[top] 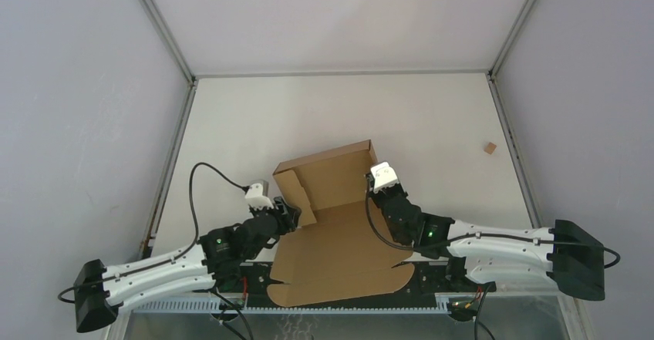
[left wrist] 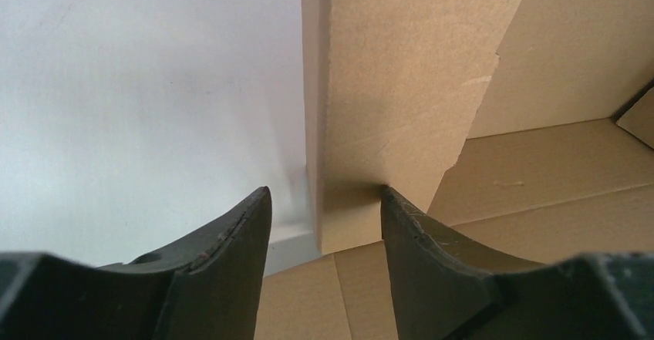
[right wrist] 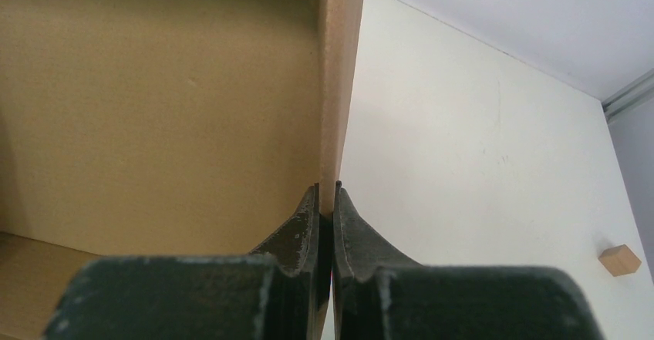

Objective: Fold the paper box

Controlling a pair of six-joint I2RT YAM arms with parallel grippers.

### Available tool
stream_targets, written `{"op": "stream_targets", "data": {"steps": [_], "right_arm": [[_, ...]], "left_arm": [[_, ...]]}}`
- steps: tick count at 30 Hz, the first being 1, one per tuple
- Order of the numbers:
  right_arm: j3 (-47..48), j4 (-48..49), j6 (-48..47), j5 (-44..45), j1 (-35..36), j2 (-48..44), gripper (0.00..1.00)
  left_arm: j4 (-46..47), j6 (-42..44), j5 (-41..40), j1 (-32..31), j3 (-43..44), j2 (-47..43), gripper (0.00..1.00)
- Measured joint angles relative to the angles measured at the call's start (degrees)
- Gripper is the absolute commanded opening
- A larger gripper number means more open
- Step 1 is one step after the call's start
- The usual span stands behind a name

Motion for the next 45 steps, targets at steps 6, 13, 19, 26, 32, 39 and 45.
{"op": "stream_targets", "data": {"steps": [6,13,19,26,32,39,45], "right_arm": [[0.55,-0.39,0.13,-0.31,-0.04,0.46,0.01],[0.55,-1.25,0.59,-1.81,-0.74,0.48,0.01],[0.55,-1.25,0.63,-1.95,-0.83,0.57,0.01],[0.55,-1.25,1.31,-1.66,-0.87,1.05,0.01],[0.55,-1.25,1.38,-1.51,-0.74,1.11,0.01],[0.55,-1.42,1.22,-0.81,0.15,1.01,0.01],[0.55,-2.32,1.11,-1.03,1.29,-0.79,0.01]], "left_arm": [[0.48,1.86,1.6,0.04,-0.28,-2.64,0.72],[1.4,2.62,3.45,0.04,-1.88,-6.67,0.72],[5.73,2.45,4.61,0.04,-2.64,-2.05,0.71],[8.11,2.49,5.66,0.04,-2.64,-0.04,0.73],[9.77,1.77,5.51,0.04,-2.62,2.99,0.71],[7.82,-1.66,1.97,0.0,0.61,8.41,0.65],[2.56,-3.65,-0.28,-0.04,2.23,7.39,0.6]]}}
